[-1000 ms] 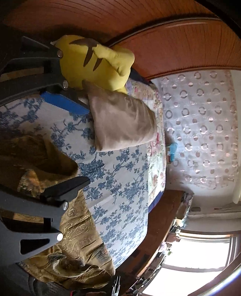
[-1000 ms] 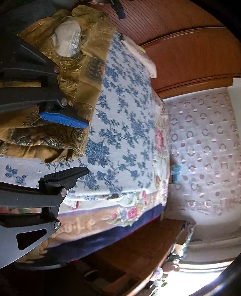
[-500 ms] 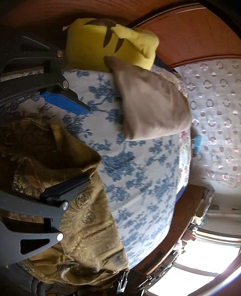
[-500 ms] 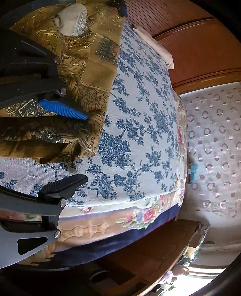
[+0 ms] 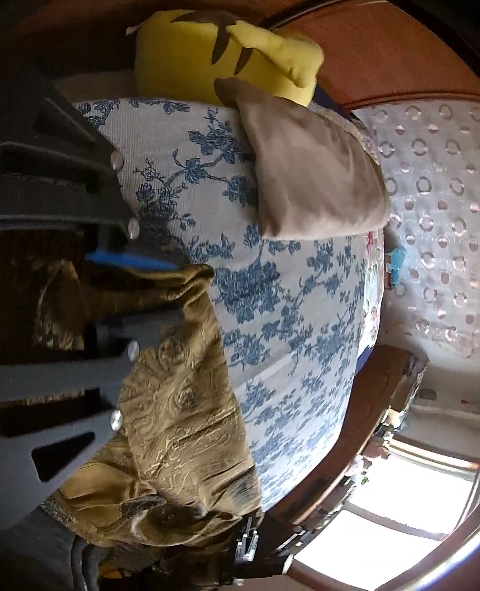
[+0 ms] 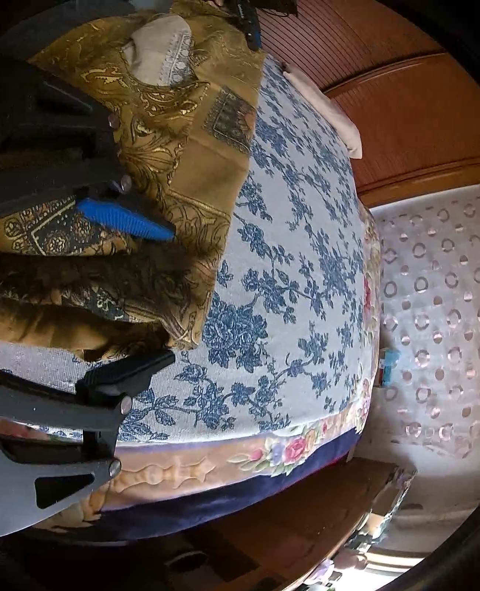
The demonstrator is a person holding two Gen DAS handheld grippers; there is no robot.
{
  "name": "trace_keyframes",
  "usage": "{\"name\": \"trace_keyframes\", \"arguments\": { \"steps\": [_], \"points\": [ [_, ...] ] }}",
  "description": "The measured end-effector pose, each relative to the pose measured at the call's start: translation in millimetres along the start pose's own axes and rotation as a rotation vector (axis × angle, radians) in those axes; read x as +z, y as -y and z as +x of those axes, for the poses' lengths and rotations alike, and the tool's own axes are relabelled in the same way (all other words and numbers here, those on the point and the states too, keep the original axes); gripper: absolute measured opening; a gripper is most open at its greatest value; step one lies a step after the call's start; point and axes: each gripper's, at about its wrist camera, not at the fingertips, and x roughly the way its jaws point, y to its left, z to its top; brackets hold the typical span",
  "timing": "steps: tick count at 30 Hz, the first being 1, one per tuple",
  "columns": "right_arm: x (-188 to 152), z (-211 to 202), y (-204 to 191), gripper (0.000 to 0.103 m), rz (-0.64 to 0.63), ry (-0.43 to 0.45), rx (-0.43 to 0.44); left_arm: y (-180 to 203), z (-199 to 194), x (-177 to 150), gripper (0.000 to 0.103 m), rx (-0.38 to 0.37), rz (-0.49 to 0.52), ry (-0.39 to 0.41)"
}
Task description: Fold small clothes
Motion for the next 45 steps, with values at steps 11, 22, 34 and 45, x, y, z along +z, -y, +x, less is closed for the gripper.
{"name": "trace_keyframes", "arguments": {
  "steps": [11, 22, 34, 45],
  "points": [
    [-1, -33, -9, 0.007, -0.031, 0.076, 0.098, 38, -91, -6, 0.004, -0.006, 0.009, 0.255],
    [32, -208, -48, 0.006, -0.141, 0.429, 0.060, 61, -230, 25, 0.004, 0.001, 0.050, 0.607],
    [69, -339, -76, 0.006, -0.217, 0.646, -0.036, 60, -332, 67, 0.004, 0.063, 0.105, 0.845],
    [96, -370, -99, 0.006, -0.255, 0.708, -0.110, 54, -329, 106, 0.004, 0.121, 0.132, 0.856]
  ]
}}
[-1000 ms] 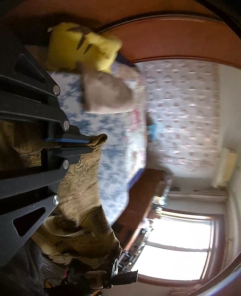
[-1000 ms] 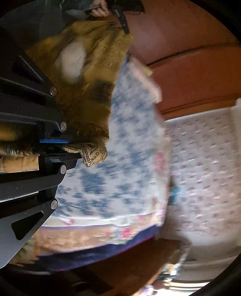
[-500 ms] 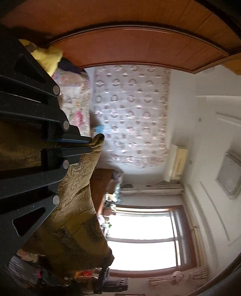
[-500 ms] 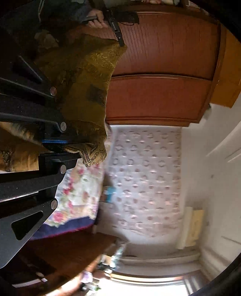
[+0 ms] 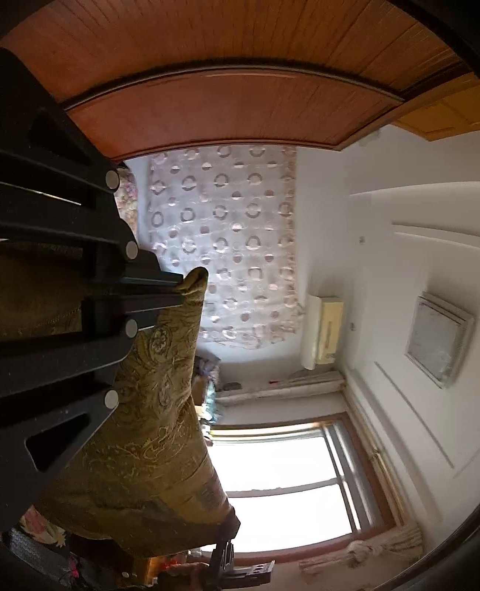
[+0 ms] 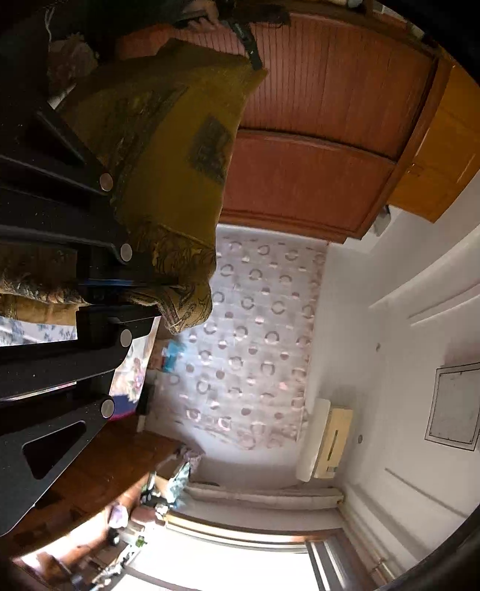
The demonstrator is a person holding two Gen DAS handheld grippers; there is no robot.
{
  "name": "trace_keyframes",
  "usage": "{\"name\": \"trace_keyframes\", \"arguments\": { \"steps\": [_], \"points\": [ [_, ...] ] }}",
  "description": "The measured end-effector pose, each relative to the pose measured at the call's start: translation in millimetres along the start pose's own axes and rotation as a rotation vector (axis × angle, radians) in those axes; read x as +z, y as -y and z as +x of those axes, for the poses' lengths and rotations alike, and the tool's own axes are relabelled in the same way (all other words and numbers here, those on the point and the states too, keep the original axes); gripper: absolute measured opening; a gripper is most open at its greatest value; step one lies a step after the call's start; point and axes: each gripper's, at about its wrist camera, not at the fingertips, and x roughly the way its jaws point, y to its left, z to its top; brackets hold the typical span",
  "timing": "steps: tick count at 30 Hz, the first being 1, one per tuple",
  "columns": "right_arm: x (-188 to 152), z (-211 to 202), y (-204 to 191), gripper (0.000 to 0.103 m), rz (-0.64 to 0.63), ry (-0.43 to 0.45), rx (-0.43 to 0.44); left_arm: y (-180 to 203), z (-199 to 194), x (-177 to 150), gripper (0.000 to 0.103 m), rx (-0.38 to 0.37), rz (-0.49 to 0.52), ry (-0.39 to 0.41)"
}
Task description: Fold small clothes
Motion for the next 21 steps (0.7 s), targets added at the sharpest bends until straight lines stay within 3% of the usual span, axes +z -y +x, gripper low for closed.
{"name": "trace_keyframes", "arguments": {
  "steps": [4, 5, 7, 13, 17, 21],
  "points": [
    [-18, 56, -4, 0.006, -0.006, -0.088, -0.020, -3, 68, -32, 0.004, 0.026, 0.007, -0.107],
    [-29, 86, -7, 0.006, -0.006, -0.129, -0.011, -10, 98, -51, 0.004, 0.020, -0.003, -0.148],
    [-39, 107, -6, 0.006, 0.002, -0.163, -0.008, -17, 136, -76, 0.004, 0.019, -0.017, -0.209],
    [-126, 241, 0, 0.006, 0.012, -0.372, 0.011, -37, 265, -182, 0.004, 0.041, -0.045, -0.452],
    [-171, 310, -3, 0.006, -0.006, -0.490, 0.003, -31, 307, -211, 0.004, 0.050, -0.044, -0.528],
    [-188, 360, 3, 0.006, 0.027, -0.565, -0.003, -34, 328, -219, 0.004, 0.036, -0.046, -0.566]
  ]
}}
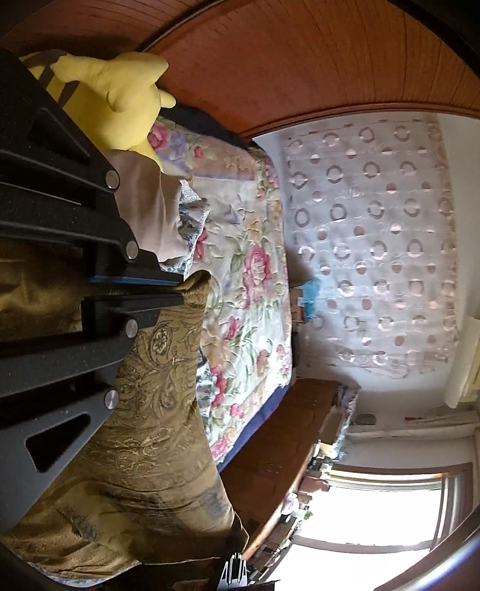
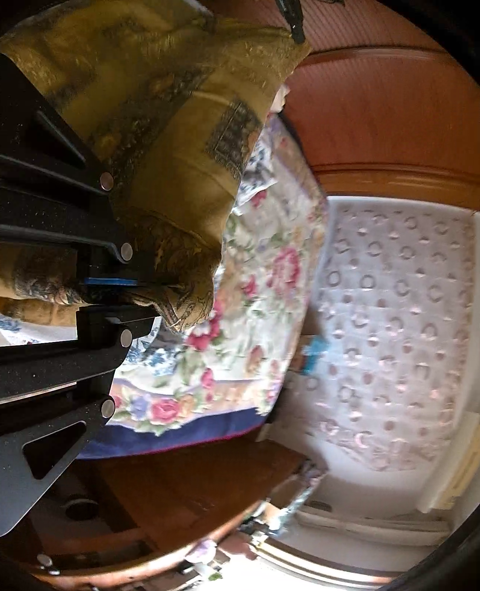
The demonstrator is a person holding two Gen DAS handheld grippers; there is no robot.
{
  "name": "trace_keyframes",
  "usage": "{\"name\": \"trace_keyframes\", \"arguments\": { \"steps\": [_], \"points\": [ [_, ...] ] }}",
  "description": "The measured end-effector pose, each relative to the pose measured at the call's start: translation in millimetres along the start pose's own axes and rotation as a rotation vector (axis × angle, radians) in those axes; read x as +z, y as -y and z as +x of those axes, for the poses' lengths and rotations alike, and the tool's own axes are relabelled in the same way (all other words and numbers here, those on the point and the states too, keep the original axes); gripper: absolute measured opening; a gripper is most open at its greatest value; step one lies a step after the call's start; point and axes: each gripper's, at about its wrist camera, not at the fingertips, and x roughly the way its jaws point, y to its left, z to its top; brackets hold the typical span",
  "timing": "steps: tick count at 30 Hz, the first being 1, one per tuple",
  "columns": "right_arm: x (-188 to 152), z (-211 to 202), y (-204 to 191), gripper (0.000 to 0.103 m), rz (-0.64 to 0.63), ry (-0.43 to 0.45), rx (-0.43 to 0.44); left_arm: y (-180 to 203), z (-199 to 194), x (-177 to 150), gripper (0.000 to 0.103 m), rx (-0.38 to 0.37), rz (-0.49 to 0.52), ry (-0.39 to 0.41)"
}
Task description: Fold small clothes
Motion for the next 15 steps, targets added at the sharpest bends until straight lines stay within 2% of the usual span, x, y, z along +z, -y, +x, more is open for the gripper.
{"name": "trace_keyframes", "arguments": {
  "steps": [2, 5, 7, 9, 10, 15],
  "points": [
    [23, 24, 10, 0.006, 0.017, -0.025, 0.006, -1, 13, 1, 0.004, -0.009, 0.009, -0.033],
    [26, 28, 19, 0.009, 0.054, -0.060, 0.028, -3, 24, 1, 0.007, -0.017, 0.020, -0.092],
    [29, 42, 25, 0.031, 0.076, -0.089, 0.007, -8, 24, -3, 0.013, -0.025, 0.010, -0.111],
    [28, 48, 30, 0.038, 0.091, -0.120, -0.003, -14, 21, -10, 0.029, -0.025, -0.008, -0.124],
    [27, 50, 28, 0.039, 0.099, -0.126, 0.006, -17, 19, -15, 0.040, -0.030, -0.022, -0.134],
    [8, 49, 22, 0.039, 0.140, -0.144, 0.038, -29, 4, -53, 0.042, -0.032, -0.084, -0.186]
  ]
}}
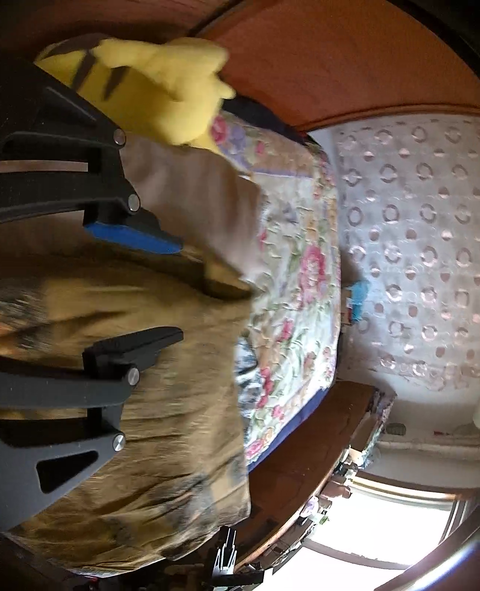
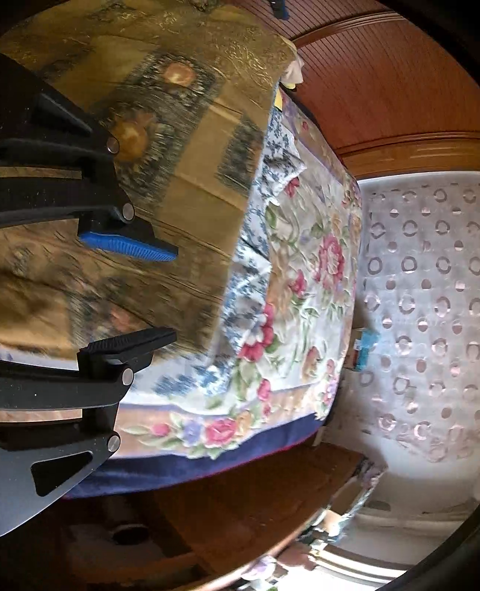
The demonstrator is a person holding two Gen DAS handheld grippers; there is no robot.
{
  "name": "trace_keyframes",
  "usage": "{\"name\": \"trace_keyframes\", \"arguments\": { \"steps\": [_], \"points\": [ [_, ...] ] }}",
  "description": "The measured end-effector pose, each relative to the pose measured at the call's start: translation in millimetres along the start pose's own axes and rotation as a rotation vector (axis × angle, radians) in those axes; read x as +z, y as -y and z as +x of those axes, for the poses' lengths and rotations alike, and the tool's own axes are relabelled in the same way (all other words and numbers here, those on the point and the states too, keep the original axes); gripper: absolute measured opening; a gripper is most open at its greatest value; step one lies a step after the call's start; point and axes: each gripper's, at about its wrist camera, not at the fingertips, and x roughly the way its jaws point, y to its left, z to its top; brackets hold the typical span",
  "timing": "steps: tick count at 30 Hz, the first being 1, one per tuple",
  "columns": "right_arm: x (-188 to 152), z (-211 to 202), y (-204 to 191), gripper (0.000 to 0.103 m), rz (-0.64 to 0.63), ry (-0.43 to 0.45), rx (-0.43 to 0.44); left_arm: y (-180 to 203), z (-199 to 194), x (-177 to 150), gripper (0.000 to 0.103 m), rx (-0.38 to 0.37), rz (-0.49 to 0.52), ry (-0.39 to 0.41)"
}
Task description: Fold small clothes
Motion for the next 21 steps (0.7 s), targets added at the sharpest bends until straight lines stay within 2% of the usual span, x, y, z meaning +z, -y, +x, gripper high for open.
{"name": "trace_keyframes", "arguments": {
  "steps": [5, 9, 21],
  "points": [
    [-27, -2, 9, 0.039, 0.058, -0.012, 0.008, -6, -10, -35, 0.042, 0.016, -0.044, -0.010],
    [-42, -4, 17, 0.039, 0.088, -0.029, 0.005, -1, -14, -52, 0.042, 0.017, -0.044, -0.014],
    [-68, -34, 24, 0.039, 0.123, -0.068, -0.004, 6, -23, -72, 0.041, 0.002, -0.048, -0.027]
  ]
}}
